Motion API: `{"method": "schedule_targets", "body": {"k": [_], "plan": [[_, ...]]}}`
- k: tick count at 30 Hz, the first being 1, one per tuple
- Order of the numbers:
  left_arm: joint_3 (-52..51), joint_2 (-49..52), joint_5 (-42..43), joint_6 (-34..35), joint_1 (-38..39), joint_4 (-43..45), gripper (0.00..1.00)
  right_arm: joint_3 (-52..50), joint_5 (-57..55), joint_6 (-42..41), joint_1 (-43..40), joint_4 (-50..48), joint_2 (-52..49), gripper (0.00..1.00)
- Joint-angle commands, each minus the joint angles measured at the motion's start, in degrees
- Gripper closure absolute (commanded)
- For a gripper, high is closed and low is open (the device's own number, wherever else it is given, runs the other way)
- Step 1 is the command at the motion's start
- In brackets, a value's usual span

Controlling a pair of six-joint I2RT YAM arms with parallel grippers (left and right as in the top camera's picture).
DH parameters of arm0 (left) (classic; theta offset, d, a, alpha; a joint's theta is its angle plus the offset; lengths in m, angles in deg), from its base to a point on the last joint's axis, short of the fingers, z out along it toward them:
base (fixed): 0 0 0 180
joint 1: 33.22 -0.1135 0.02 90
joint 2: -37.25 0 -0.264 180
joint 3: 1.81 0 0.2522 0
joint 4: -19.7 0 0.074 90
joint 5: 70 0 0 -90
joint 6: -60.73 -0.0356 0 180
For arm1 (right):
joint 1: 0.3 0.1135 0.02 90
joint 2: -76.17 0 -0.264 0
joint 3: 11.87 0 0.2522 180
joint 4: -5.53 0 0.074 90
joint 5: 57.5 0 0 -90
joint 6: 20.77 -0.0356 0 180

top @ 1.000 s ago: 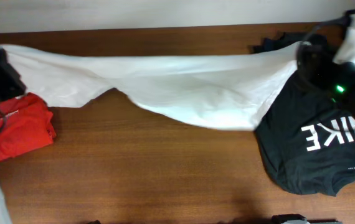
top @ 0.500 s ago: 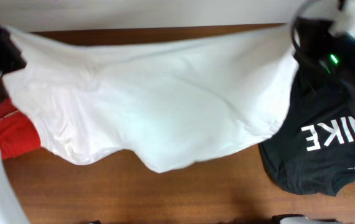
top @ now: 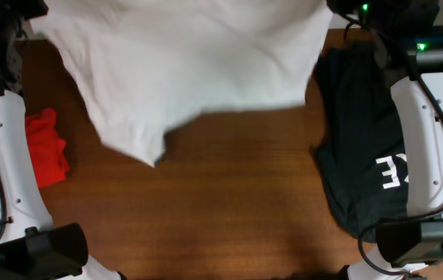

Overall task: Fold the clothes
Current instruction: 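Lift the T-shirt with both grippers and stretch it apart, then lay the stretched T-shirt flat on the table with both grippers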

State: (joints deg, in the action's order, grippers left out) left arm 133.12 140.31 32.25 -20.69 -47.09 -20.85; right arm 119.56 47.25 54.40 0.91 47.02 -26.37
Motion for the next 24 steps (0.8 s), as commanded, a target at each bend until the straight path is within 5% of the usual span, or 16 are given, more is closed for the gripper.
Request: {"method": "schedule_targets", "body": {"k": [1, 5, 16, 24], "plan": [[7.08, -2.05, 0.02, -0.31, -0.17, 2.82, 0.99, 6.21, -0.42, -0.61, -0.13, 0.04, 2.64, 0.96], [14.47, -2.32, 1.9, -0.33, -0.15, -4.37, 0.99, 10.03, -2.34, -0.22, -0.17, 7.43, 2.64, 0.96], [11.67, -0.87, 1.97, -0.55, 1.14, -51.67, 0.99, 9.84, -12.22, 3.78, -0.09, 44.63, 0.79, 0.96], [-5.7, 1.42, 1.95, -0.83, 1.14, -58.47, 0.99, 9.55, -12.17, 5.57, -0.11, 63.1, -4.26, 0.96]]}}
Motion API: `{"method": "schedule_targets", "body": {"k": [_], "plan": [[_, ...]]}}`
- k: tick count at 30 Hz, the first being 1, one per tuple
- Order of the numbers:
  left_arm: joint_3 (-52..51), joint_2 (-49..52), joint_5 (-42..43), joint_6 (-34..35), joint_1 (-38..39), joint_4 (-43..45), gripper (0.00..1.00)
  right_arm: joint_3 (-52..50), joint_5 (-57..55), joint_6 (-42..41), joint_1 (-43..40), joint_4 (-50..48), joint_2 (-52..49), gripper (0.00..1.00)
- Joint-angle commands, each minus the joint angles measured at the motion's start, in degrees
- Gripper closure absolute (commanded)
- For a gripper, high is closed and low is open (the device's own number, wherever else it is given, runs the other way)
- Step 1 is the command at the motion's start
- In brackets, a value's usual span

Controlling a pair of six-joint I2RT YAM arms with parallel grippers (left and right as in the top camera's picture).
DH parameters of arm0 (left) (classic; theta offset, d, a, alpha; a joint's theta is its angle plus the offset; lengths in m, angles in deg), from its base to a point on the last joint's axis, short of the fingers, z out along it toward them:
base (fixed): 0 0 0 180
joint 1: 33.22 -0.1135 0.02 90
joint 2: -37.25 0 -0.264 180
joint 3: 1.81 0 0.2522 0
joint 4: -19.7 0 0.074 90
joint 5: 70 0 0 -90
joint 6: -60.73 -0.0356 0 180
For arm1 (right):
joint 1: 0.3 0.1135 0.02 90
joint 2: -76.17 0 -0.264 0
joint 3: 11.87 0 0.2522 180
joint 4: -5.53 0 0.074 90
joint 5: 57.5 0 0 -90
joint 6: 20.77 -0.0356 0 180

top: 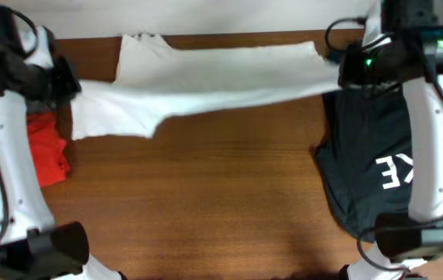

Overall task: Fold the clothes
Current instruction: 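Lay the stretched T-shirt flat on the table with both grippers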

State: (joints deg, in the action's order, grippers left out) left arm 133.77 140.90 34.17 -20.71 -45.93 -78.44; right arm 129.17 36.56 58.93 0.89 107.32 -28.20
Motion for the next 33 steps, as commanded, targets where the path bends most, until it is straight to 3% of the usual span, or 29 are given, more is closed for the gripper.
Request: {"method": "schedule_targets", "body": {"k": [1, 5, 11, 22, 33], "plan": [[-8.98, 0.83, 0.0, -1.42, -0.02, -1.14, 1.0, -0.48, -1.49, 1.03, -0.09, 4.55, -3.19, 0.96], [-18.62, 0.83, 0.0, -3.56, -0.04, -1.46, 1.0, -3.93, -0.28, 0.81, -0.04, 8.81, -4.35, 0.96], [-27.54, 0.79, -4.55, -4.33, -0.17, -2.4, 1.0, -17.07, 4.37, 0.85, -0.02, 9.18, -3.98, 0.96], [-30.58, -0.42, -6.95, -4.35, -0.46, -9.16, 0.99, -39.28, 5.62, 0.66, -0.04, 0.94, 0.44, 0.96], [-43.32, -14.86, -8.85, -2.14, -4.35, -5.7, 1.0, -56.78, 5.38, -0.66, -0.09, -3.28, 12.87, 0.96]]}}
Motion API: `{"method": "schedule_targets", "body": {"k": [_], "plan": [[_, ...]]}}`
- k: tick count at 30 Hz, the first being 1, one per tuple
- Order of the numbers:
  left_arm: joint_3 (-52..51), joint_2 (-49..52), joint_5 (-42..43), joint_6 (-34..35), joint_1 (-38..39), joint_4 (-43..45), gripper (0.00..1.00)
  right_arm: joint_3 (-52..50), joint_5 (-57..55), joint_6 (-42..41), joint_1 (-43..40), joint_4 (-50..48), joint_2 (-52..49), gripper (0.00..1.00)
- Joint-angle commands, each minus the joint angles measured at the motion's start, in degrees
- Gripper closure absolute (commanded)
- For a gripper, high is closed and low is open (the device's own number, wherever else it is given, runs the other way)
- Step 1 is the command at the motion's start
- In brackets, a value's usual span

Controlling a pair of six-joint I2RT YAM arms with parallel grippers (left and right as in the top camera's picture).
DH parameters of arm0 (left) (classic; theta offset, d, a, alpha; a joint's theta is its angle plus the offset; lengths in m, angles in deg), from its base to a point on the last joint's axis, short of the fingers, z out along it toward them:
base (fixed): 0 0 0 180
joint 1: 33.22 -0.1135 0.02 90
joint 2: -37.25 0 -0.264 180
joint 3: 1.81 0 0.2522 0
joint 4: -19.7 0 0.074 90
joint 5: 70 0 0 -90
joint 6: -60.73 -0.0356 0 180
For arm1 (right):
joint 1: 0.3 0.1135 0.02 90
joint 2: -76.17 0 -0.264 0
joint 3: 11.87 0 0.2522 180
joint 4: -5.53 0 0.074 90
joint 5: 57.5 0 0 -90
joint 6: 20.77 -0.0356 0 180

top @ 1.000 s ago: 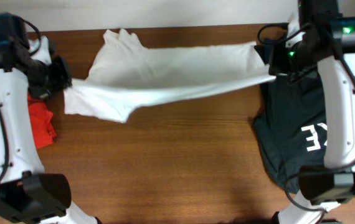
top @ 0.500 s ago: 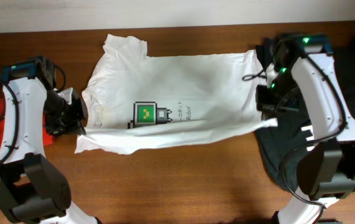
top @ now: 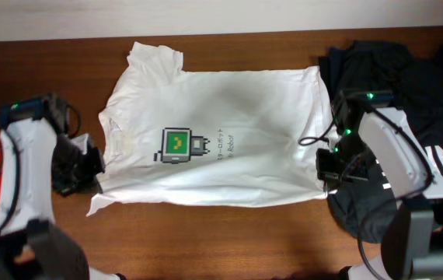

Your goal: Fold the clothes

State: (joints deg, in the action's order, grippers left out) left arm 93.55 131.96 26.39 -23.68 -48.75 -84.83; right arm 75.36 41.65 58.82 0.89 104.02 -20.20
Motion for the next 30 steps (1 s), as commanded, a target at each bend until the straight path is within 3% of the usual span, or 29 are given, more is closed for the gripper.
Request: {"method": "schedule_targets", "body": {"k": [1, 9, 18, 30], "plan": [[-4.0, -7.17, -1.03, 0.94, -1.53, 0.76, 1.0, -3.65, 0.26, -0.55, -0.09, 0.15, 6.12, 0.96], [-7.06, -13.4, -0.17, 1.22, -1.53, 0.81, 1.0, -5.42, -1.25, -0.96, -0.09, -1.09, 12.76, 0.96], [-7.1, -11.19, 11.5, 1.25, -1.46, 22.77, 1.0, -5.42, -2.12, -0.96, -0.09, -20.74, 12.33, 0.96], [-7.1, 3.32, 12.15, 1.22, -1.4, 39.26, 1.0, -5.44, -2.34, -0.94, -0.09, -40.65, 8.02, 0.92]]}}
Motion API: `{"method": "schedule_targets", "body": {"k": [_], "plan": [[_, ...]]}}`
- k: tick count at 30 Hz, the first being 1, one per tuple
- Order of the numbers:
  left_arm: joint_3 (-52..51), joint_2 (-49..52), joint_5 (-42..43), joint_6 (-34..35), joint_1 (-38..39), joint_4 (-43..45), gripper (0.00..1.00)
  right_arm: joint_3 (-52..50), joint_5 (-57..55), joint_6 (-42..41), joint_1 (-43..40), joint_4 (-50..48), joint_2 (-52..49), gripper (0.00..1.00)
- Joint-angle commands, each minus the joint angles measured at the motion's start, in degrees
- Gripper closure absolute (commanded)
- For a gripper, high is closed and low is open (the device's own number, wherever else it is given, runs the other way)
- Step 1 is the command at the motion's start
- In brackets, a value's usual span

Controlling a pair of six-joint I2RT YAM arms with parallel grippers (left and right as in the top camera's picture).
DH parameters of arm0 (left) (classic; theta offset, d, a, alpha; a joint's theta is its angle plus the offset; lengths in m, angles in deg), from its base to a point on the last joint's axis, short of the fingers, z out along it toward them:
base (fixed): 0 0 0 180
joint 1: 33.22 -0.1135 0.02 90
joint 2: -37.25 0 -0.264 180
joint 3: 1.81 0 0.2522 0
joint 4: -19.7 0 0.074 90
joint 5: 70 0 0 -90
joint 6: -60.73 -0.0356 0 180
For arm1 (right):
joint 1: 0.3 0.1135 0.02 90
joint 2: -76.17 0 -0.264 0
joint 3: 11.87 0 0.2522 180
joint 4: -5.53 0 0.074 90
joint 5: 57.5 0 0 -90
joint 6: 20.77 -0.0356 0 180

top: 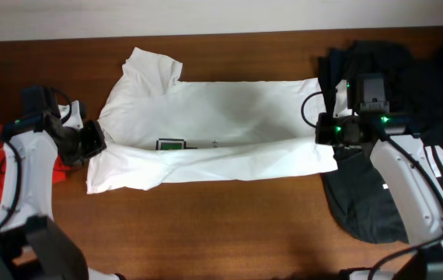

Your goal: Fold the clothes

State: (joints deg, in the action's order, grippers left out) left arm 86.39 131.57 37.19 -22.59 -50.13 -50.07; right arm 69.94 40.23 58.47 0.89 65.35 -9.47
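Note:
A white T-shirt [221, 117] lies across the brown table, collar to the left and hem to the right. Its near long edge [206, 162] is doubled over toward the middle, so only a sliver of the chest print [172, 144] shows. My left gripper [91, 145] is at the shirt's left end, shut on the folded edge by the sleeve. My right gripper [327, 138] is at the right end, shut on the hem corner of the same edge.
A pile of black clothes [377, 202] with white lettering lies at the right, under my right arm. A red garment lies at the left edge, behind my left arm. Bare table [221, 225] lies in front of the shirt.
The shirt lay flat with its whole print showing and both grippers at its near corners. Now both grippers are farther back, and the near edge lies folded over most of the print.
At first the white shirt hung high, close to the camera. Then it was stretched low between the two grippers over the back of the table. After that it lay spread flat, print up. Now its near edge is folded to the middle.

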Motion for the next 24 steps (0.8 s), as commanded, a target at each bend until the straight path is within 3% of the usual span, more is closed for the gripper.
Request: {"method": "schedule_targets", "body": {"k": [1, 6, 14, 15, 16, 18, 20, 24], "plan": [[0.07, 4.44, 1.38, 0.13, -0.02, 6.54, 1.0, -0.02, -0.92, -0.59, -0.09, -3.06, -3.89, 0.92], [0.07, 6.27, 1.53, 0.13, 0.02, 12.13, 1.0, -0.02, -1.14, -0.61, -0.09, -8.55, -8.55, 0.92], [0.04, 7.32, 1.55, 0.13, 0.02, 12.48, 0.99, 0.0, -1.36, -0.61, -0.09, -11.74, -13.14, 0.89], [0.04, 7.32, 1.55, 0.13, 0.02, 12.48, 0.91, 0.0, -1.6, -0.61, -0.09, -11.93, -13.27, 0.8], [0.04, 7.32, 1.55, 0.13, 0.02, 12.46, 0.6, 0.0, -2.23, -0.61, -0.09, -12.11, -13.31, 0.58], [0.04, 7.32, 1.55, 0.11, 0.02, 12.44, 0.23, 0.0, -3.61, -0.61, -0.11, -12.26, -13.29, 0.25], [0.04, 7.32, 1.53, 0.09, 0.02, 11.8, 0.07, 0.04, -5.25, -0.61, -0.22, -11.78, -13.29, 0.2], [0.04, 7.32, 1.46, -1.75, 0.0, 7.54, 0.01, 0.13, -6.03, -0.63, -1.66, -7.93, -12.94, 0.19]]}}
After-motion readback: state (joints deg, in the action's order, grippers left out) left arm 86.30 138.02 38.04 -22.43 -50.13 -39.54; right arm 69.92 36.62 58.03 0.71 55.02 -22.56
